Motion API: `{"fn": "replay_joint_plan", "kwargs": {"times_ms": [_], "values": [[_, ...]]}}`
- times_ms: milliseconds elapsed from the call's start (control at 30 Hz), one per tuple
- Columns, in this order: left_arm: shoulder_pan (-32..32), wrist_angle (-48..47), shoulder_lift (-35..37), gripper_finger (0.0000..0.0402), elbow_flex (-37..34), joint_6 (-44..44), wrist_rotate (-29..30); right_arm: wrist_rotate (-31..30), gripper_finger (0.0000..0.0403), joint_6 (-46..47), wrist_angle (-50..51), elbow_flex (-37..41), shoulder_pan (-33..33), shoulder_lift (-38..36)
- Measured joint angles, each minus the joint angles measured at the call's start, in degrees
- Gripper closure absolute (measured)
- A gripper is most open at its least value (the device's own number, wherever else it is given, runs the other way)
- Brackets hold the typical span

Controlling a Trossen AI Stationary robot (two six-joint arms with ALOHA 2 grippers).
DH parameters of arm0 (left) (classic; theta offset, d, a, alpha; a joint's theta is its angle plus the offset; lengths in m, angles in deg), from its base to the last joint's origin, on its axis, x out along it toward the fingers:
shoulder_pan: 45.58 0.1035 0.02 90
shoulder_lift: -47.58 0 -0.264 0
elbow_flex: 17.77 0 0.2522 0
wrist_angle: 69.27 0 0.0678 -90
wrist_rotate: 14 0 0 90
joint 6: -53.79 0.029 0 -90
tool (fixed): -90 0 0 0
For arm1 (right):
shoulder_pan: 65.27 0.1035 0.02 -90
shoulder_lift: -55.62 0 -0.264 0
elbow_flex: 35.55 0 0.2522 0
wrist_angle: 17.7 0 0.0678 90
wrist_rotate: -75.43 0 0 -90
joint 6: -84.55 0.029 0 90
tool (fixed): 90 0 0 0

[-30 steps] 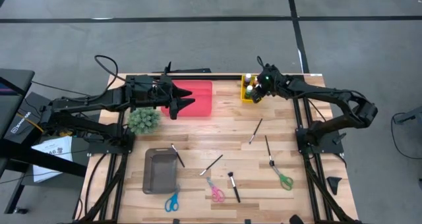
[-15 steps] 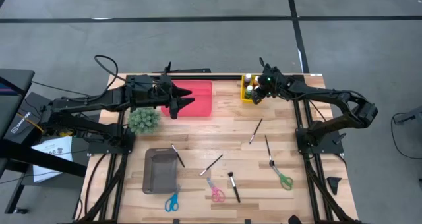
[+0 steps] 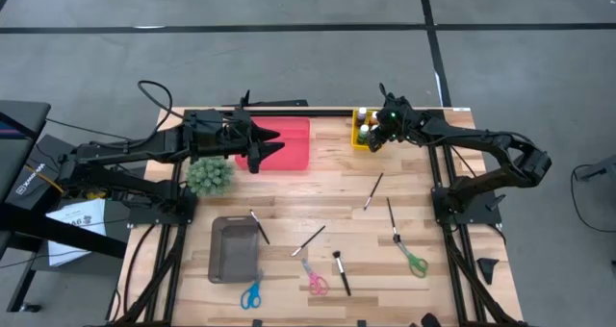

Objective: Pick & Place Paint Supplies
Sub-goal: Put the yellow paint bottle into the yellow bin, then put the green scissors into the black bin

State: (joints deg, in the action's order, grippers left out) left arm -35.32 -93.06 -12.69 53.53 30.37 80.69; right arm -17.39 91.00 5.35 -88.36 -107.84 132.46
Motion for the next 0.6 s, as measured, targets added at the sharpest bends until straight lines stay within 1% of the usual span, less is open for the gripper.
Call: {"fn": "replay_joint_plan", "kwargs": {"times_ms": [100,200,267,400,500,600], "values": [[0.0,0.0,0.0,0.0198,0.0,0.02,0.0,0.05,0.0198,0.16,-0.08,0.0,-0.32,0.0],[0.0,0.0,0.0,0.0198,0.0,0.07,0.0,0.02,0.0157,0.32,-0.04,-0.03,-0.37,-0.02],[0.0,0.0,0.0,0.0198,0.0,0.07,0.0,0.03,0.0147,1.13,0.33,-0.24,-0.37,-0.02],[0.0,0.0,0.0,0.0198,0.0,0.22,0.0,0.01,0.0142,3.35,1.87,-1.14,-0.37,-0.64],[0.0,0.0,0.0,0.0198,0.0,0.53,0.0,0.03,0.0141,4.58,3.64,-1.66,-0.36,-2.98],[0.0,0.0,0.0,0.0198,0.0,0.72,0.0,-0.06,0.014,6.24,5.44,-1.73,-0.37,-7.17]]}}
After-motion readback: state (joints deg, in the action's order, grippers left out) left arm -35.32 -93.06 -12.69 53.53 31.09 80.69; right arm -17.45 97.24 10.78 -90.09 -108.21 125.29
